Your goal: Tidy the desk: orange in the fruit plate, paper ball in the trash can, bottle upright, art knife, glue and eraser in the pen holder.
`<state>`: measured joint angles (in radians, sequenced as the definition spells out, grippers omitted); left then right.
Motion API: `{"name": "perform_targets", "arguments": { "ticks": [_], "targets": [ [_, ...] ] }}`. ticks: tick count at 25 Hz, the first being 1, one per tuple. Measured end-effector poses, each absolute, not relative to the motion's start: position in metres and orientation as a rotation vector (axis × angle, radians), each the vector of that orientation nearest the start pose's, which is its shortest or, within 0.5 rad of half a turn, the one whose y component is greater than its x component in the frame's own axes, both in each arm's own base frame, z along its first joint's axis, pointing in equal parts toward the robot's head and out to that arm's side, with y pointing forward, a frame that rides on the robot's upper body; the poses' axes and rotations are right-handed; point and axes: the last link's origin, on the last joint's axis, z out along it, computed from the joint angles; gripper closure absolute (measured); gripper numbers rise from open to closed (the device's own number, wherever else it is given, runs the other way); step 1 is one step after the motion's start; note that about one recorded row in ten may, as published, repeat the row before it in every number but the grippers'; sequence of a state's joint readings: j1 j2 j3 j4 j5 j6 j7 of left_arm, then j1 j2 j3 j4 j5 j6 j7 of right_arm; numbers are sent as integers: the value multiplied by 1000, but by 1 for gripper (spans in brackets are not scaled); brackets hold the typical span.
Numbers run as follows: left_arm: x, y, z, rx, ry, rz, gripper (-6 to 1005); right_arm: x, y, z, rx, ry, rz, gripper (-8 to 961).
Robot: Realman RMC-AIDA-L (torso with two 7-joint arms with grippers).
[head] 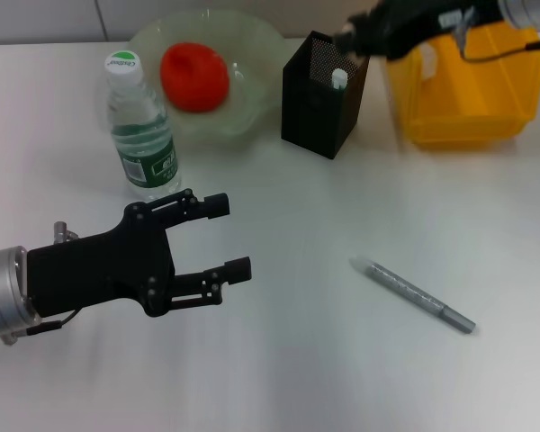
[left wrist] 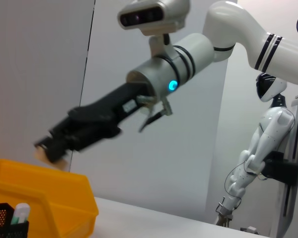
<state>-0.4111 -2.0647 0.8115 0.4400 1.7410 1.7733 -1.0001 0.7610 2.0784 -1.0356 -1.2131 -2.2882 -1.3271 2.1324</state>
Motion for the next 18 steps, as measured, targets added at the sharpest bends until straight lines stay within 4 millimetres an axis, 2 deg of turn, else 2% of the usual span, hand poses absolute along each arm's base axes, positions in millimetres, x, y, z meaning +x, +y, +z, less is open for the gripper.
{"name": "perform_targets", "arguments": {
  "ticks": [2, 3, 7, 11, 12, 18],
  "targets": [
    [-265, 264, -18, -2727, -354, -1111, 182, 121, 435, 43, -2525, 556, 239, 647],
    [-265, 264, -18, -2727, -354, -1111, 182, 121, 435, 43, -2525, 556, 239, 644],
    [-265, 263, -18, -2728, -353, -1115, 182, 126, 452, 26, -2494, 618, 232, 629],
    [-265, 262, -18, -2731, -349, -1128, 182, 128, 459, 15, -2485, 630, 218, 615],
    [-265, 261, -18, -2731, -346, -1128, 182, 128, 463, 6, -2483, 619, 200, 611],
    [-265, 261, -19, -2729, -342, -1124, 182, 131, 466, -13, -2470, 597, 143, 590]
  ]
}}
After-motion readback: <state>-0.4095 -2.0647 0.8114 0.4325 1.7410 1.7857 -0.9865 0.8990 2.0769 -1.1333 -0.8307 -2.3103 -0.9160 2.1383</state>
